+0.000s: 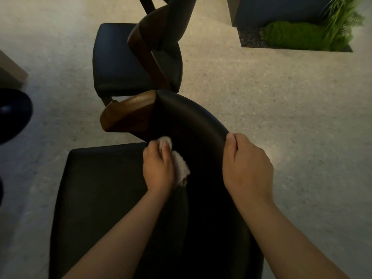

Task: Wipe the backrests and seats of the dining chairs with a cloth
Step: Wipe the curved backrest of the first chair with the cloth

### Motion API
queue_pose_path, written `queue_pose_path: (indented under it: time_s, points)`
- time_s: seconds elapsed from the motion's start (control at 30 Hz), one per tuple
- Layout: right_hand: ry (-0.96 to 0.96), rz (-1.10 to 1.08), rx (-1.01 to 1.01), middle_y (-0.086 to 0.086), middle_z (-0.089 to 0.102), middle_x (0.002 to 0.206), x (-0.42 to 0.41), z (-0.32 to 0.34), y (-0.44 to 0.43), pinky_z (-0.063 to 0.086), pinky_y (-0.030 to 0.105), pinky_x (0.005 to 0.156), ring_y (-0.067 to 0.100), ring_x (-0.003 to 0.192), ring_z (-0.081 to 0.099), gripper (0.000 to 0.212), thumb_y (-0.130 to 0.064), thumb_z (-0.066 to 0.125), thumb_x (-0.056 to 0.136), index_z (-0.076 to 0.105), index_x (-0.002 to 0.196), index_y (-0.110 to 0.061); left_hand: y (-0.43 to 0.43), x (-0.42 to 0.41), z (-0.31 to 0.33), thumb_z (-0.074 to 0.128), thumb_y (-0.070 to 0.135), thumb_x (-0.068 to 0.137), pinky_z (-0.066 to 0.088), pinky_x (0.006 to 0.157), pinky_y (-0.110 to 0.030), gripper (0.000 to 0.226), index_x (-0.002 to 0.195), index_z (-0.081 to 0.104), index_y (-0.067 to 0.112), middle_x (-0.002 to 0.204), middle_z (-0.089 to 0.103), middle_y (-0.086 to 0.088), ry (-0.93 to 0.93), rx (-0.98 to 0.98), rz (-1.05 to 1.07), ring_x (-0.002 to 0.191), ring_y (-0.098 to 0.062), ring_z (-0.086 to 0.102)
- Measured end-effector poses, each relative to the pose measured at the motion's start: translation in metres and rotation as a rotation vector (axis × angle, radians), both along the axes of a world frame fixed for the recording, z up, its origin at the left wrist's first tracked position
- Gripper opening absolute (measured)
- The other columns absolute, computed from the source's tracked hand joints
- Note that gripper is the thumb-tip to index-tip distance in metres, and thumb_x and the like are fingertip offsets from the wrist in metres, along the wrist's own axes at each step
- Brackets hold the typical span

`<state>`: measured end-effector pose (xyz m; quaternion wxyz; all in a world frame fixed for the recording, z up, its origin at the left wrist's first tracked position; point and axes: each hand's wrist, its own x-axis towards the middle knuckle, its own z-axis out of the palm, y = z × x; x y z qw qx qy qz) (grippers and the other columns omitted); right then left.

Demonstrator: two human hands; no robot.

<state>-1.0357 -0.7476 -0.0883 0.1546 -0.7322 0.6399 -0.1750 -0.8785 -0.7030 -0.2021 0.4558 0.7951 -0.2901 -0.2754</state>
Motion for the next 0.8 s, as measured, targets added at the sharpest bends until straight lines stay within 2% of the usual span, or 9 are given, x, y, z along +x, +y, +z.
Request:
queue_pose_path:
  time_s: [0.13, 0.2, 0.33, 0.4, 0.5, 0.63, 0.8]
  points:
    - [0.010, -0.004, 0.004, -0.011, 0.048, 0.060, 0.001, 0.000, 0.001, 0.037, 0.024, 0.049, 0.006, 0.052, 0.048, 0.039, -0.041, 0.021, 0.100, 0.052, 0.084, -0.022, -0.030, -0.003, 0.071, 0.048, 0.046, 0.097, 0.041, 0.073, -0.012, 0.020, 0.099, 0.057, 0.028, 0.102, 0.048, 0.014, -0.180, -0.286, 0.041, 0.088, 0.004, 0.052]
    - [0.013, -0.007, 0.000, -0.010, 0.048, 0.060, 0.001, 0.000, 0.001, 0.036, 0.026, 0.050, 0.007, 0.053, 0.048, 0.038, -0.040, 0.022, 0.100, 0.051, 0.083, -0.022, -0.047, -0.006, 0.092, 0.052, 0.045, 0.096, 0.040, 0.076, -0.006, 0.016, 0.096, 0.056, 0.029, 0.100, 0.046, 0.016, -0.283, -0.367, 0.014, 0.089, 0.007, 0.050]
    - [0.023, -0.011, 0.009, -0.008, 0.050, 0.062, 0.002, 0.001, 0.001, 0.041, 0.032, 0.054, 0.011, 0.056, 0.050, 0.037, -0.038, 0.024, 0.102, 0.052, 0.085, -0.020, -0.075, -0.011, 0.095, 0.056, 0.045, 0.093, 0.044, 0.075, -0.013, 0.023, 0.104, 0.057, 0.025, 0.105, 0.047, 0.008, -0.483, -0.249, -0.141, 0.085, -0.001, 0.049]
    - [0.022, -0.009, 0.015, -0.008, 0.050, 0.062, 0.002, 0.002, 0.001, 0.044, 0.033, 0.055, 0.012, 0.056, 0.051, 0.037, -0.038, 0.025, 0.102, 0.053, 0.086, -0.020, -0.083, -0.009, 0.090, 0.057, 0.043, 0.093, 0.045, 0.072, -0.019, 0.022, 0.100, 0.058, 0.023, 0.102, 0.049, 0.005, -0.525, -0.201, -0.116, 0.080, -0.004, 0.050]
    - [0.022, -0.005, 0.021, -0.008, 0.048, 0.060, 0.001, 0.002, 0.001, 0.041, 0.031, 0.053, 0.011, 0.054, 0.050, 0.037, -0.037, 0.025, 0.102, 0.053, 0.086, -0.019, -0.091, -0.005, 0.089, 0.056, 0.044, 0.093, 0.039, 0.062, -0.016, 0.020, 0.092, 0.056, 0.023, 0.093, 0.050, 0.005, -0.533, -0.152, -0.022, 0.072, -0.005, 0.049]
    - [0.027, -0.004, 0.029, -0.009, 0.048, 0.061, 0.000, 0.002, 0.001, 0.032, 0.025, 0.049, 0.008, 0.053, 0.048, 0.038, -0.038, 0.025, 0.102, 0.055, 0.090, -0.019, -0.093, -0.003, 0.089, 0.057, 0.043, 0.093, 0.034, 0.063, -0.011, 0.018, 0.092, 0.055, 0.025, 0.091, 0.052, 0.008, -0.434, -0.136, 0.068, 0.071, -0.002, 0.050]
    - [0.008, 0.004, 0.051, -0.011, 0.049, 0.063, 0.001, 0.003, 0.001, 0.046, 0.028, 0.055, 0.008, 0.055, 0.051, 0.039, -0.038, 0.025, 0.102, 0.058, 0.095, -0.019, -0.082, -0.005, 0.082, 0.056, 0.043, 0.092, 0.038, 0.069, -0.012, 0.017, 0.091, 0.055, 0.026, 0.090, 0.057, 0.009, -0.245, -0.208, 0.167, 0.078, -0.001, 0.055]
